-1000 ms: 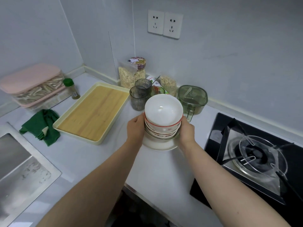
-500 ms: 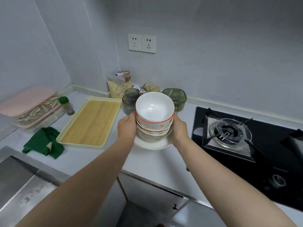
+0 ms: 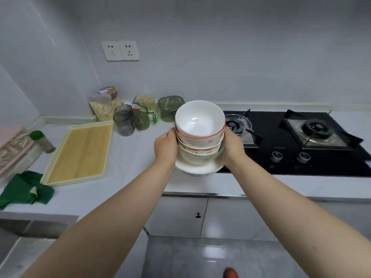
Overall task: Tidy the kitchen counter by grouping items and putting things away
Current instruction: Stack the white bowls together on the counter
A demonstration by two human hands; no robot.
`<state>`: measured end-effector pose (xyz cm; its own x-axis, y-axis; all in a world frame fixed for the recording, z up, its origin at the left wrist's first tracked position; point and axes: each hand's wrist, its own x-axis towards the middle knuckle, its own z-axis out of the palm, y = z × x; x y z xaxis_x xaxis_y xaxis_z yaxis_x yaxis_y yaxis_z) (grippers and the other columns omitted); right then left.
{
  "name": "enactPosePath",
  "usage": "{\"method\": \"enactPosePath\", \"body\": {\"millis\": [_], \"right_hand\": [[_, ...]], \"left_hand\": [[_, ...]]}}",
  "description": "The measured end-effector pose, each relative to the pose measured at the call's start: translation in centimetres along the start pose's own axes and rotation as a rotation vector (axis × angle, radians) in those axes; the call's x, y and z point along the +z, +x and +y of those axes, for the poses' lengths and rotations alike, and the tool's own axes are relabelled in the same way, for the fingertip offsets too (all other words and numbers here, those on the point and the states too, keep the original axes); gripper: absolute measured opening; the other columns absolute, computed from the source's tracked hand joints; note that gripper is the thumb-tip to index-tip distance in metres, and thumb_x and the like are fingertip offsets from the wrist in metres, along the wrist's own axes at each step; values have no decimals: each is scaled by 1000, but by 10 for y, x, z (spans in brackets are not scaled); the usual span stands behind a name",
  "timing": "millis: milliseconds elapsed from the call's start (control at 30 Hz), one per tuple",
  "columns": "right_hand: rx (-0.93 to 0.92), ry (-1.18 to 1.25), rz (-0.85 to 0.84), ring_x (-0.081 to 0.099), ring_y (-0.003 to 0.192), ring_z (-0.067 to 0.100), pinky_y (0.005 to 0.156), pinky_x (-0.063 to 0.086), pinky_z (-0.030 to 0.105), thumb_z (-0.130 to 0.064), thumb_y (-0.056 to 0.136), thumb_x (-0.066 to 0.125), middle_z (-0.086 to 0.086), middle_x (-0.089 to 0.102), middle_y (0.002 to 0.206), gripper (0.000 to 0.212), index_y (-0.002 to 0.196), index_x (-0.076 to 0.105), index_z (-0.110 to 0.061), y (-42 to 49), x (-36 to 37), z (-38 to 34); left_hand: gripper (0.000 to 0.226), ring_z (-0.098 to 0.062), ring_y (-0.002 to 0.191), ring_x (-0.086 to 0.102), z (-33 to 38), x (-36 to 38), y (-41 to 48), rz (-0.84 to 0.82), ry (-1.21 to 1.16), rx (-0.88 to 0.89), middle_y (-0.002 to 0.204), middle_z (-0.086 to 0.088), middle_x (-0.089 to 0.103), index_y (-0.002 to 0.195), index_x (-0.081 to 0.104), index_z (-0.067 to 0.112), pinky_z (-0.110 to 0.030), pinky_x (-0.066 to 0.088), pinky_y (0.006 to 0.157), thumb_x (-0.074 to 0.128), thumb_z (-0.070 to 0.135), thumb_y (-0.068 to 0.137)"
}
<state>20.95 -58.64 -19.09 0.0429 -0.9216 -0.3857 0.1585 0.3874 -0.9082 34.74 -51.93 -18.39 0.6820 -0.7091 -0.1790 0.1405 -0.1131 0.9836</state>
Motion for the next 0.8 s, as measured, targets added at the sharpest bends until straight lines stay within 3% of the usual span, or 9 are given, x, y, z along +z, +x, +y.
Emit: {"method": "enactPosePath", "body": {"millis": [133,300,467,667,800], "right_hand": [[-25,5,95,56,76,20,73,45,31,-29,76,61,1,65,79,15,70,63,-16,-11,-65,-15],[-66,42,187,47,69,17,61,39,25,-24,81,54,1,56,77,10,74,56,-16,-17,-153,-35],[-72,47,316,56,76,19,68,43,28,-30,82,56,5,67,86,26,87,69,-8,-15,-251,-60],[-114,96,421,55,76,19,67,42,28,-29,86,56,1,63,79,21,79,64,-10,-4,-372,-87],[-137,74,460,52,74,18,65,40,28,-26,83,52,3,61,80,15,81,61,-15,7,-452,-104]], "left_hand": [[28,-18,70,49,-7,51,-31,-111,7,-22,71,-4,57,64,54,14,-29,37,63,53,27,89],[35,-16,66,50,-11,128,-74,-262,68,-7,71,-3,58,64,55,13,-28,37,62,49,32,93],[32,-19,76,54,-21,222,-114,-375,64,-31,77,-5,62,65,58,16,-31,39,70,51,30,92],[33,-16,69,48,-33,336,-175,-535,78,-42,70,-3,56,59,52,15,-29,36,63,47,22,91],[32,-18,71,52,-41,413,-211,-600,98,-71,72,-3,61,59,55,16,-30,39,67,53,31,88]]}}
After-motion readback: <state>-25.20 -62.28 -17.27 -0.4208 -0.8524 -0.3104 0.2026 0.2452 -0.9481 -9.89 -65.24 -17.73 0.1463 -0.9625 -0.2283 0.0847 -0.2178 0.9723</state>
